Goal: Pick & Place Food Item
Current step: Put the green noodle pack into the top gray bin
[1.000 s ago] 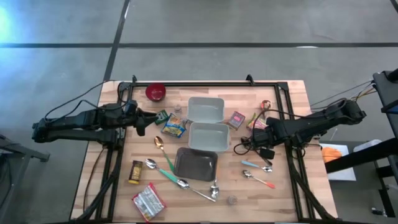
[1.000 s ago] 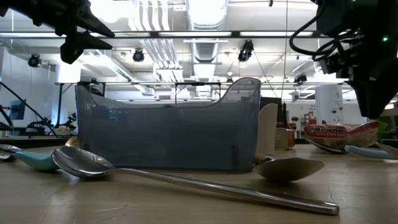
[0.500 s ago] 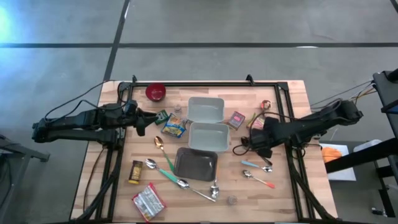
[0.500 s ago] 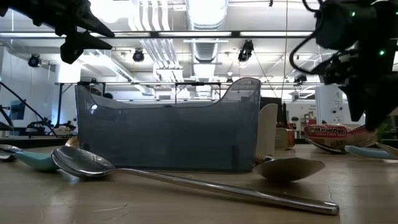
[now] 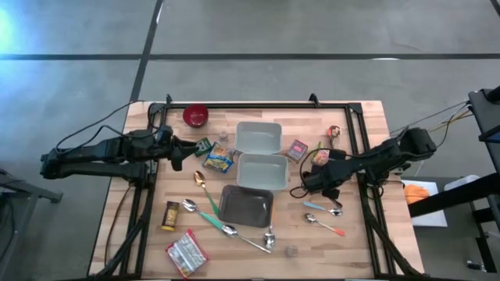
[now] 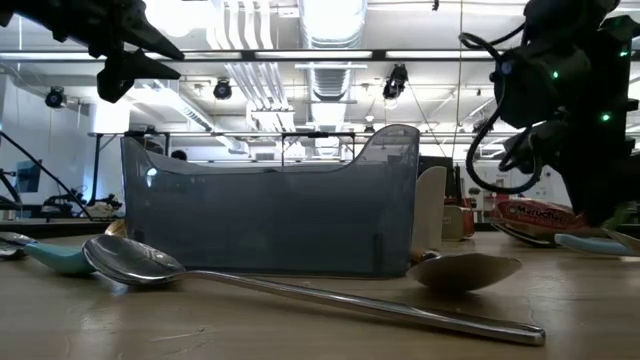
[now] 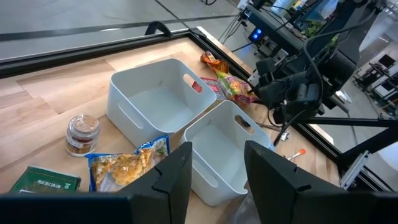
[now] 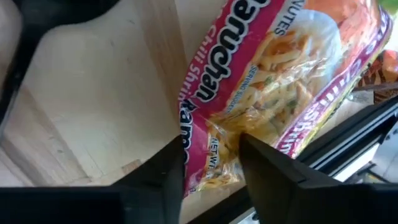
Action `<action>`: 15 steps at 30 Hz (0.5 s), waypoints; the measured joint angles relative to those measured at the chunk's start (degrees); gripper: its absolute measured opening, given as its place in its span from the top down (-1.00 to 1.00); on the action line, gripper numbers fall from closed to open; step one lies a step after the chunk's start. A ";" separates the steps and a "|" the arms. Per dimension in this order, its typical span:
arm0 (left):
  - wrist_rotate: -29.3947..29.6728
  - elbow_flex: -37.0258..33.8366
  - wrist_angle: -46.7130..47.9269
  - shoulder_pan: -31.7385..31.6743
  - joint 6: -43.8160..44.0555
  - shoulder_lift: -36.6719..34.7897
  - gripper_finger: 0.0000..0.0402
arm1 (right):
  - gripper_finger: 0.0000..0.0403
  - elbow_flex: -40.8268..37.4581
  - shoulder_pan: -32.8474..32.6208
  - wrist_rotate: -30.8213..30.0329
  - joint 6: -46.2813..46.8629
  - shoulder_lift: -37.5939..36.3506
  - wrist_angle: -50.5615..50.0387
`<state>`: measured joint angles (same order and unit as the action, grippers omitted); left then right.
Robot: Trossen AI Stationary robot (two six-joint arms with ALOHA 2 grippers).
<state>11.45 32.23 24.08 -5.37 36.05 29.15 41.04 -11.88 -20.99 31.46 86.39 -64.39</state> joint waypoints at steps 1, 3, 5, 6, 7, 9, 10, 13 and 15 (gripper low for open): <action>-0.09 0.00 0.00 0.00 0.01 -0.02 0.25 | 0.45 0.00 0.00 -0.02 0.56 -0.25 -0.07; -0.16 0.00 0.00 0.00 0.04 -0.02 0.25 | 0.58 0.03 0.00 0.00 1.56 -1.22 -0.36; -0.14 0.00 0.00 0.00 0.04 -0.02 0.25 | 0.72 0.37 0.00 -0.01 1.80 -2.42 -0.62; -0.16 0.00 0.00 0.00 0.15 -0.02 0.25 | 0.78 0.58 0.00 0.00 1.78 -3.10 -0.80; -0.16 0.00 0.02 0.00 0.15 0.00 0.25 | 0.85 0.76 0.00 -0.02 1.78 -3.71 -0.97; -0.16 -0.01 0.02 0.00 0.15 -0.01 0.25 | 0.93 0.94 0.00 0.02 1.78 -5.01 -1.13; -0.16 0.00 0.02 0.00 0.15 -0.02 0.25 | 0.93 0.96 0.00 0.05 1.86 -5.68 -1.17; -0.16 0.00 0.04 0.00 0.14 0.00 0.25 | 0.95 0.96 0.02 1.19 3.60 -7.75 -1.46; -0.15 -0.01 0.04 0.00 0.17 -0.01 0.25 | 0.96 0.96 0.02 3.01 5.34 -9.54 -1.54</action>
<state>11.31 32.22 24.11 -5.37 36.22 29.14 42.00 -11.86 -17.98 36.80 76.85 -65.93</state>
